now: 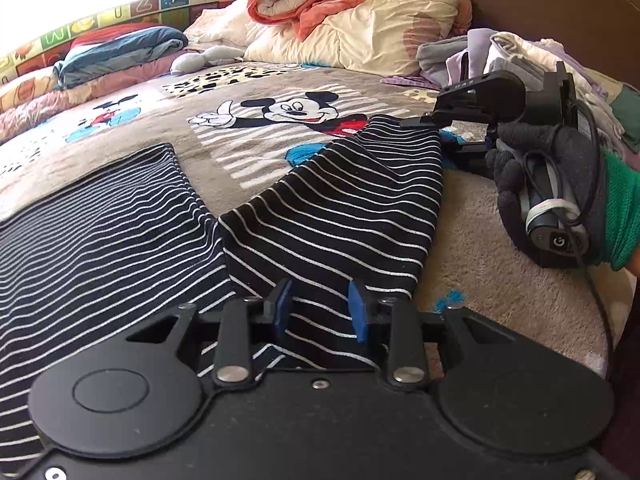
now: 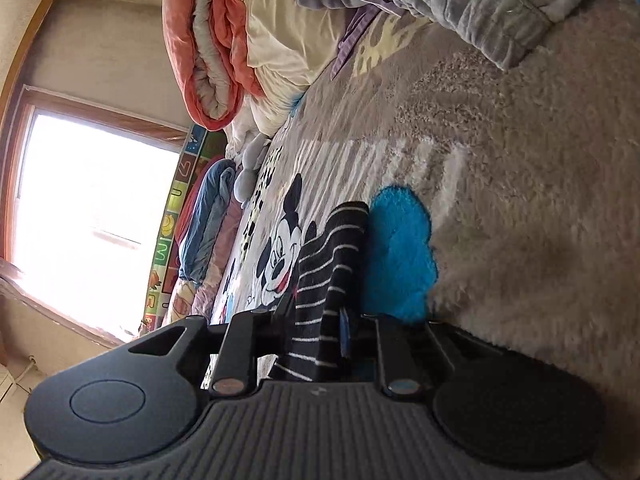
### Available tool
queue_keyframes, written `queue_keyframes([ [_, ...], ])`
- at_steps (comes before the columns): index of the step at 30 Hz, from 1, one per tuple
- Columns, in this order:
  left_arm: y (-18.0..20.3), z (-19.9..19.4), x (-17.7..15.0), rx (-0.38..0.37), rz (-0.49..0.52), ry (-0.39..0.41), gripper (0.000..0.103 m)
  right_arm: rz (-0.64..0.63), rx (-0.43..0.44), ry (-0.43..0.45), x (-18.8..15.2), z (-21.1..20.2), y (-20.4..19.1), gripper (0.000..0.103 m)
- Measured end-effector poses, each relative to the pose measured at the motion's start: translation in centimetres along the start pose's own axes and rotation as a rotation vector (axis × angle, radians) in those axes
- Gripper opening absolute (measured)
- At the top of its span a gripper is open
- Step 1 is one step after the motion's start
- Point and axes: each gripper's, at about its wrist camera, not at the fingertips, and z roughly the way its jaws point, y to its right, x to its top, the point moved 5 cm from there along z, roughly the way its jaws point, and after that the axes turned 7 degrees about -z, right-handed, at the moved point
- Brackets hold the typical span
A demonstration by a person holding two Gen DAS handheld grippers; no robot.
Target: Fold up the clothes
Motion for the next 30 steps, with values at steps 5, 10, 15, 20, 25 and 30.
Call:
queue_keyframes([
  [5, -0.2, 0.1, 0.1, 0.000, -0.019, -0.002, 0.032, -0.049, 0.054, 0.157, 0.9, -2.5, -1.3, 0.006],
  [10, -0.4, 0.1, 0.3, -0.004, -0.030, -0.002, 0.037, 0.120, 0.032, 0.122, 2.1, -2.9, 3.0, 0.008],
  [15, -0.5, -0.6, 0.8, -0.045, -0.065, 0.014, 0.040, -0.015, 0.005, 0.101, 2.2, -2.0, 1.0, 0.034],
  [20, 1.3, -0.3, -0.4, -0.056, 0.045, -0.035, 0.043, -0.043, -0.034, 0.071, 2.3, -0.5, 0.9, 0.016],
  [25, 2.8, -0.6, -1.3, -0.054, 0.154, -0.035, 0.044, -0.040, 0.007, 0.048, 2.5, 0.0, 0.8, 0.014],
  [30, 2.7, -0.7, -1.3, -0.069, 0.159, -0.045, 0.044, -0.122, -0.023, 0.121, 3.8, -0.7, -0.6, 0.010],
])
